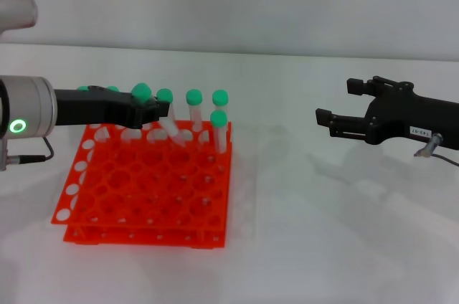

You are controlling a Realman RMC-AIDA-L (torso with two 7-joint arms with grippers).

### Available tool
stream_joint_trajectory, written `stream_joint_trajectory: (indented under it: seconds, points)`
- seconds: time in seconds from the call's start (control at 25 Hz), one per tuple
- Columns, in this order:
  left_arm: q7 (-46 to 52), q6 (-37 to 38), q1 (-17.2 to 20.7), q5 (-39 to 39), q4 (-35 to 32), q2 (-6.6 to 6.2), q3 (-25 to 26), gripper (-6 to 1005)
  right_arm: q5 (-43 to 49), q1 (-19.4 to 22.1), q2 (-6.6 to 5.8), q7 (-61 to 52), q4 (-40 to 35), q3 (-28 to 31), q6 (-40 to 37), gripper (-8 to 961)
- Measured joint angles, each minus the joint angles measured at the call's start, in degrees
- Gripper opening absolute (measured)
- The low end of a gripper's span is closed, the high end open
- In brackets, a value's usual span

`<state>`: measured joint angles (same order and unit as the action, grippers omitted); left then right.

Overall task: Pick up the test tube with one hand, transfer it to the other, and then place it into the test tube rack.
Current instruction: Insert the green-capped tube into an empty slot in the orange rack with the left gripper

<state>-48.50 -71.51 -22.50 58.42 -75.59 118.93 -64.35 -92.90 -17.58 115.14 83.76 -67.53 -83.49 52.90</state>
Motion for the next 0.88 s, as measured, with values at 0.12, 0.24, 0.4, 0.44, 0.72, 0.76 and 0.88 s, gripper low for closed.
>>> stream_joint_trajectory:
  seconds: [0.12,0.24,0.4,0.44,0.72,0.76,0.88]
  points:
    - [-0.3,1.1,0.0,0.0,0.1,0.01,-0.9,310,0.0,0.0,0.00,0.0,0.0,0.0,0.0,866]
    - [-0.3,1.4,-0.4,-0.1,0.4,0.02,-1.8,314,0.0,0.0,0.00,0.0,0.3,0.0,0.0,867]
    - [-0.3,1.5,-1.9,-0.4,2.0,-0.07,-2.1,319,0.0,-0.1,0.00,0.0,0.6,0.0,0.0,867]
    - [-0.3,1.5,-2.2,-0.8,2.3,-0.08,-2.1,320,0.0,-0.1,0.00,0.0,0.6,0.0,0.0,866]
    - [0.0,1.5,-3.7,-2.7,3.8,-0.03,-2.1,329,0.0,-0.3,0.00,0.0,0.7,0.0,-0.2,865]
    - [0.0,1.6,-3.9,-2.8,4.0,-0.03,-2.1,330,0.0,-0.4,0.00,0.0,0.7,0.0,-0.2,865]
    - [0.0,1.6,-4.5,-2.9,4.9,-0.01,-2.1,334,0.0,-0.5,-0.01,0.0,0.7,0.0,-0.3,865]
